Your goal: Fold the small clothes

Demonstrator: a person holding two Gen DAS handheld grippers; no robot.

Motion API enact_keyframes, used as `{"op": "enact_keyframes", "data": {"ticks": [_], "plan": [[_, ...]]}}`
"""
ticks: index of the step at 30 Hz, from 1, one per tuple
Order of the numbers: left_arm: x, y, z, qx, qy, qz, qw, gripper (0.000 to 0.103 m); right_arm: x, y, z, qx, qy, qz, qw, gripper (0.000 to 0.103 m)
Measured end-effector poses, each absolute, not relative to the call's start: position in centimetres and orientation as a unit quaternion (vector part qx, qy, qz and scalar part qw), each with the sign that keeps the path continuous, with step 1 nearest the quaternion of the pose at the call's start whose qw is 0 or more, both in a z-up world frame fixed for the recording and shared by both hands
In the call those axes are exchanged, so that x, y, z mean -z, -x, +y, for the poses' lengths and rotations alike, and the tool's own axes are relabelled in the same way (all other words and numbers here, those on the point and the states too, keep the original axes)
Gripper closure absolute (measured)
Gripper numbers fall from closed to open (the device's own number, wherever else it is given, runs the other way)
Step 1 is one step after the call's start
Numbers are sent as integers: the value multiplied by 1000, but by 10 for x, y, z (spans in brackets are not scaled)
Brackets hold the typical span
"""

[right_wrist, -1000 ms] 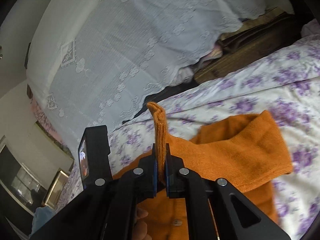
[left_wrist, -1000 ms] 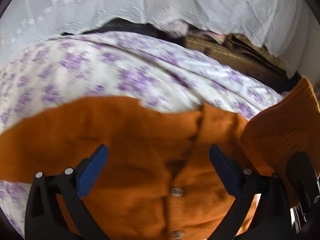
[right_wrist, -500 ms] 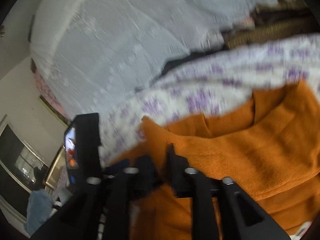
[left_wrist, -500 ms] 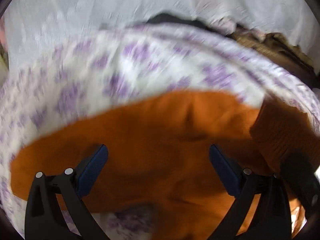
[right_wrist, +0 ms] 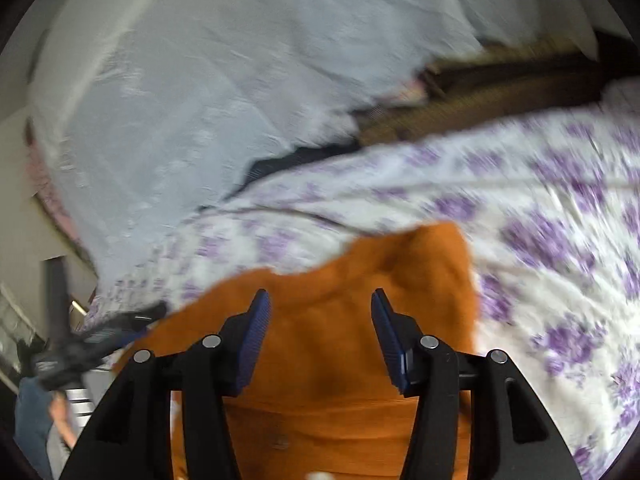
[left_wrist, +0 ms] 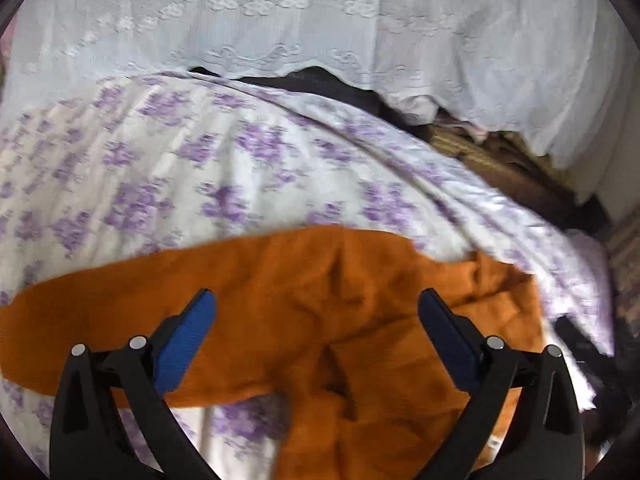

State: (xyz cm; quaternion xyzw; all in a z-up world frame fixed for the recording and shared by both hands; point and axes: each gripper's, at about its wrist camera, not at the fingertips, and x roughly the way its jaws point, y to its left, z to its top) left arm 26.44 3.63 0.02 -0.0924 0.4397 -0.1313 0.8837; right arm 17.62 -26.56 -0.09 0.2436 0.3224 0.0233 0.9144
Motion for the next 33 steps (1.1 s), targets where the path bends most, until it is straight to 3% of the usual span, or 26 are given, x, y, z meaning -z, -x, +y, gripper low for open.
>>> {"op": "enact_keyframes", "data": {"ticks": [1, 3, 6, 8, 10, 13, 15, 17, 22, 23, 24, 26, 28, 31, 33], "plan": [[4, -264, 31, 138, 82, 453, 877, 4, 8, -179, -275, -19, -256, 333, 907, 52], [23, -268, 11, 133, 27, 482, 866, 4, 22, -182, -293, -1, -281, 343, 896, 70], [49, -271, 1, 135, 28, 514, 847, 8, 35, -181, -312, 11, -312, 346, 885, 84], [49, -268, -3, 158, 48, 512, 843, 23, 38, -179, -319, 4, -336, 342, 878, 85], [40, -260, -14, 158, 17, 482, 862, 26, 33, -180, -317, -5, -331, 330, 884, 85], [54, -261, -35, 96, -78, 465, 876, 24, 42, -199, -310, 25, -287, 351, 891, 87], [69, -268, -37, 79, -91, 473, 873, 13, 72, -210, -324, 63, -287, 383, 876, 97], [61, -269, -32, 74, -79, 472, 875, 11, 75, -203, -343, 53, -343, 373, 860, 103], [34, -254, -23, 134, -32, 449, 883, 12, 31, -177, -319, 53, -283, 338, 896, 94], [32, -255, -27, 140, -38, 445, 884, 12, 27, -175, -309, 38, -272, 342, 899, 87], [32, -253, -29, 137, -49, 444, 884, 12, 26, -173, -300, 28, -262, 348, 900, 71], [51, -258, -38, 116, -81, 468, 872, 10, 35, -176, -284, 21, -232, 375, 897, 57], [72, -266, -38, 105, -81, 488, 863, 4, 65, -183, -272, 24, -192, 405, 894, 57], [53, -261, -22, 110, -40, 483, 868, 4, 51, -169, -277, 32, -199, 366, 909, 56], [41, -253, -1, 107, 1, 482, 870, 4, 38, -150, -277, 36, -193, 315, 929, 34]]}}
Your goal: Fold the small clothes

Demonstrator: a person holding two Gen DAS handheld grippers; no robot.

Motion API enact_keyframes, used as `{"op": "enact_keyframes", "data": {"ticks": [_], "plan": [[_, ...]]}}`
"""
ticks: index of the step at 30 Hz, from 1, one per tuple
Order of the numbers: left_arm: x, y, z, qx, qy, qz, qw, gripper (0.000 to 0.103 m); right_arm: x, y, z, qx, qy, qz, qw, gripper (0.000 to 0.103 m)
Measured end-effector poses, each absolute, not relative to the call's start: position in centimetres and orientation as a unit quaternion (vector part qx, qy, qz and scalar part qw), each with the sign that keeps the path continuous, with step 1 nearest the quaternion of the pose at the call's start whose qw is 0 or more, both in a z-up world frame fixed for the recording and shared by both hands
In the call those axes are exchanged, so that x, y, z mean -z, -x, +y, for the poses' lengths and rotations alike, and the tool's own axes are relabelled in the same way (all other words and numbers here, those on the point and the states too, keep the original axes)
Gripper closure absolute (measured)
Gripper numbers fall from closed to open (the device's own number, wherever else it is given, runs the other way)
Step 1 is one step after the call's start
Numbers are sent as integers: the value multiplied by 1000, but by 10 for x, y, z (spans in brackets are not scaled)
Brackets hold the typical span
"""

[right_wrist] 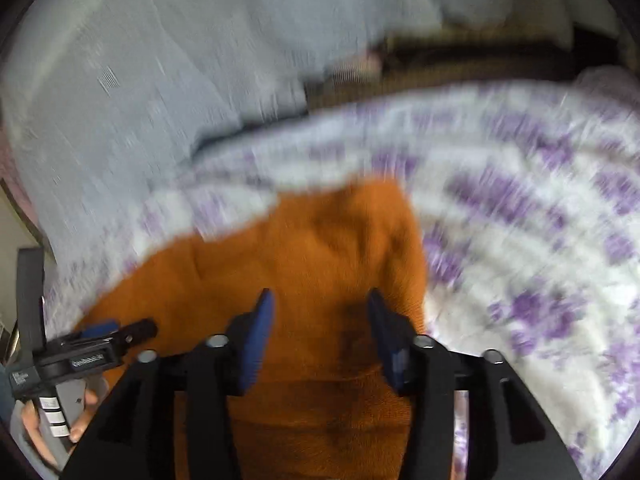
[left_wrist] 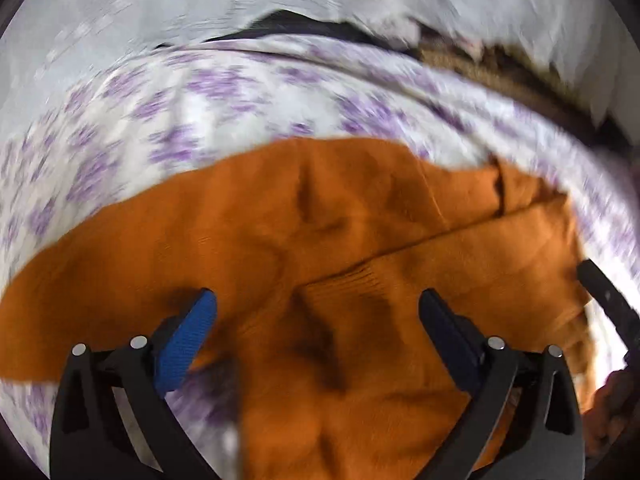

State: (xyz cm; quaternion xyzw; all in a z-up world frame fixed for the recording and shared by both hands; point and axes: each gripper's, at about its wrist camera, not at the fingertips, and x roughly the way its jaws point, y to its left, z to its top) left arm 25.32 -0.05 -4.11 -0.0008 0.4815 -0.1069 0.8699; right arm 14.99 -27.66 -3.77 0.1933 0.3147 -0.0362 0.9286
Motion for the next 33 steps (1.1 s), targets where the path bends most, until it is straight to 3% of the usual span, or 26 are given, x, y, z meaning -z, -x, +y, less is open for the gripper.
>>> {"op": "enact_keyframes", "data": {"ticks": [1, 2, 3, 6, 12, 18, 19, 20, 23, 25, 33], "plan": [[37, -247, 18, 100, 23, 486, 868, 4, 32, -143, -274, 32, -186, 299, 935, 28], [35, -242, 31, 95, 33, 487, 868, 4, 28, -138, -273, 24, -181, 289, 940, 13], [34, -235, 48, 87, 45, 485, 869, 4, 26, -134, -271, 16, -174, 285, 943, 7], [34, -210, 117, 53, 110, 480, 868, 5, 36, -131, -274, 36, -182, 293, 938, 7], [50, -190, 212, 45, 310, 453, 835, 6, 49, -112, -304, 50, -316, 261, 911, 7], [54, -212, 229, -20, 339, 433, 835, 8, 57, -103, -324, 71, -379, 229, 894, 7], [56, -217, 232, -28, 344, 431, 834, 14, 57, -104, -326, 74, -380, 227, 894, 7], [55, -224, 233, -45, 343, 430, 834, 35, 59, -106, -327, 74, -381, 229, 893, 7], [56, -233, 240, -64, 331, 440, 832, 83, 61, -108, -328, 70, -385, 231, 891, 7], [55, -232, 237, -46, 334, 443, 831, 93, 60, -110, -328, 67, -385, 228, 892, 7], [-7, -219, 161, 0, 210, 411, 887, 94, 61, -113, -330, 60, -391, 226, 890, 7]]}}
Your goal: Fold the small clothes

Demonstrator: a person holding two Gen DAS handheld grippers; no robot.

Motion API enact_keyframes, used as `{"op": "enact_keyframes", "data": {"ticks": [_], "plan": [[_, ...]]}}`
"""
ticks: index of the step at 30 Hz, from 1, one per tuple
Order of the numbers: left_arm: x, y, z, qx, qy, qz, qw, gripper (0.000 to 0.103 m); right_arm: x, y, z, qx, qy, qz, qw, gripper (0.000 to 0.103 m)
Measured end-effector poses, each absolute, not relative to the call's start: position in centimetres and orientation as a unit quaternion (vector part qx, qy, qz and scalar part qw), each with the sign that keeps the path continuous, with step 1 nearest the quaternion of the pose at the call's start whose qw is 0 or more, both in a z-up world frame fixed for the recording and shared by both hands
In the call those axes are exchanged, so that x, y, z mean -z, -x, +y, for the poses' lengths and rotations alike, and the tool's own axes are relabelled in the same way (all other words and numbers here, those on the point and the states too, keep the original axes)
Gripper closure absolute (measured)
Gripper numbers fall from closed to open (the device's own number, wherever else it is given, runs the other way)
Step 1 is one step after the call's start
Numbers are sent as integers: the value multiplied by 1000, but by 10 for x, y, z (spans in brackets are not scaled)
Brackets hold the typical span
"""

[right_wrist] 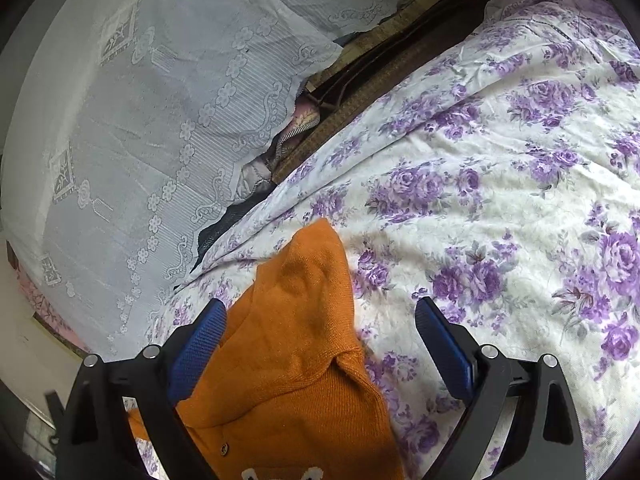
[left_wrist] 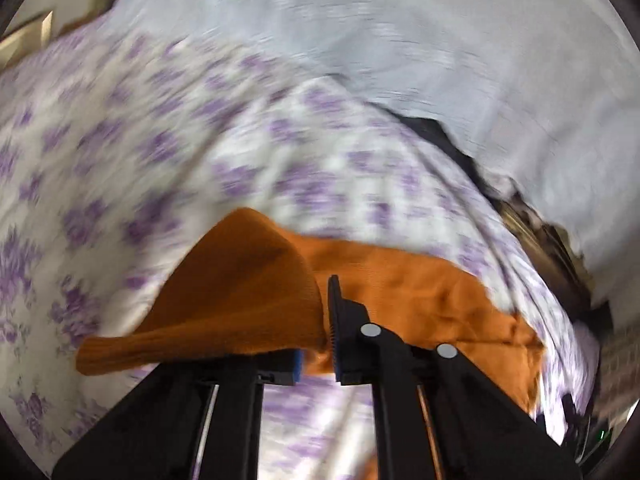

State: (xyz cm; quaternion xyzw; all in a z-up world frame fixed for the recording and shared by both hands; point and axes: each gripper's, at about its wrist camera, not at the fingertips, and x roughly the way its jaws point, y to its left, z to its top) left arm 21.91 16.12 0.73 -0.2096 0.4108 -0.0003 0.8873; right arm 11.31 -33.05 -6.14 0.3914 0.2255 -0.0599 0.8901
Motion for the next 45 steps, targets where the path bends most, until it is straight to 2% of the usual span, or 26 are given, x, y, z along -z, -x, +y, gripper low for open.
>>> {"op": "enact_keyframes", "data": {"ticks": [7, 13, 32, 41, 42, 43, 45], "plan": [[-42, -221, 77, 55, 136, 398, 906, 94, 63, -112, -331, 56, -396, 224, 889, 7], [-46, -223, 23, 90, 106, 403, 905, 94, 64, -115, -333, 48, -404, 222, 886, 7], [-17, -223, -103, 154, 47, 431, 888, 94, 69, -121, -346, 37, -442, 211, 871, 7], [29, -225, -125, 154, 19, 466, 871, 94, 71, -119, -348, 41, -454, 207, 866, 7], [36, -225, -126, 153, 13, 474, 867, 93, 71, -119, -348, 41, -453, 208, 866, 7], [44, -225, -127, 151, 5, 479, 865, 87, 71, -120, -347, 41, -452, 208, 866, 7], [46, -219, -130, 157, -16, 474, 866, 71, 70, -121, -348, 41, -451, 209, 866, 7]]}}
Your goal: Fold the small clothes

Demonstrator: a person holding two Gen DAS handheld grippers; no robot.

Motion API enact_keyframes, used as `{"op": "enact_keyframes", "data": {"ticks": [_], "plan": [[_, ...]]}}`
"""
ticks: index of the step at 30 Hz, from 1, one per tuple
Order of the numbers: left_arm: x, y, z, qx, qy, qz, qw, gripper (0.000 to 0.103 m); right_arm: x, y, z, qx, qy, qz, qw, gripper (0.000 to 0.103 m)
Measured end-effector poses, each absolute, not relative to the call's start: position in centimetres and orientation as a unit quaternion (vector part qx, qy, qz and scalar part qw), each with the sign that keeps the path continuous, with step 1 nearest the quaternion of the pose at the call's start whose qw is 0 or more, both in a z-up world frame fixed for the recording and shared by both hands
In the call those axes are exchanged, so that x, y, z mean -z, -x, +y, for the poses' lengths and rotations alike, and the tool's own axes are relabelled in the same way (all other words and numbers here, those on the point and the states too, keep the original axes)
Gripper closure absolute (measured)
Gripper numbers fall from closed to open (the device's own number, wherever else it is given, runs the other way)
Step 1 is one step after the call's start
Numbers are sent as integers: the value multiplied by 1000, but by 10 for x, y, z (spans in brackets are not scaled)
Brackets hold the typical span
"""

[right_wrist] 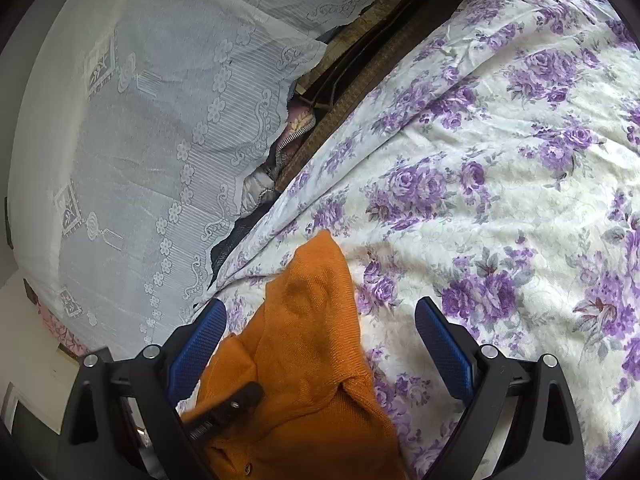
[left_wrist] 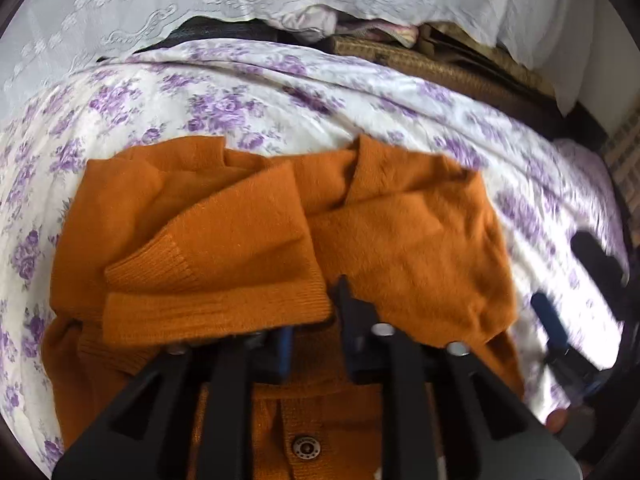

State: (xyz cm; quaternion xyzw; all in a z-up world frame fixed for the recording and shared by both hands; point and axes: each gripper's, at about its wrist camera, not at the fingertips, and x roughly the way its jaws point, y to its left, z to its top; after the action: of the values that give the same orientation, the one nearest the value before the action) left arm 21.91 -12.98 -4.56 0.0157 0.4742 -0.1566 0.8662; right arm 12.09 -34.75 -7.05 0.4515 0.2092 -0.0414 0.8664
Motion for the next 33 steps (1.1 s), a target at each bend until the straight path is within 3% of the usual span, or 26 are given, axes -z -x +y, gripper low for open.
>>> {"op": "enact_keyframes", "data": {"ticks": [2, 4, 10, 15, 20, 26, 33], "plan": [[39, -211, -131, 159, -35, 467, 869, 20, 70, -122, -348, 40, -451, 210, 866, 7], [22, -195, -126, 158, -60, 435, 884, 9, 69, -123, -349, 39, -452, 210, 866, 7], [-22, -174, -77, 105, -113, 371, 916, 4, 68, -122, -349, 40, -450, 212, 867, 7], [-11, -204, -10, -23, -83, 384, 919, 4, 47, -123, -320, 15, -385, 223, 895, 7], [56, -248, 56, -32, 33, 482, 875, 4, 20, -128, -250, -26, -188, 256, 948, 7], [57, -248, 29, -56, -50, 455, 887, 4, 9, -122, -172, -43, 3, 262, 964, 25], [56, -252, 47, -38, -4, 470, 882, 4, 14, -145, -99, -44, 153, 281, 946, 34]]}}
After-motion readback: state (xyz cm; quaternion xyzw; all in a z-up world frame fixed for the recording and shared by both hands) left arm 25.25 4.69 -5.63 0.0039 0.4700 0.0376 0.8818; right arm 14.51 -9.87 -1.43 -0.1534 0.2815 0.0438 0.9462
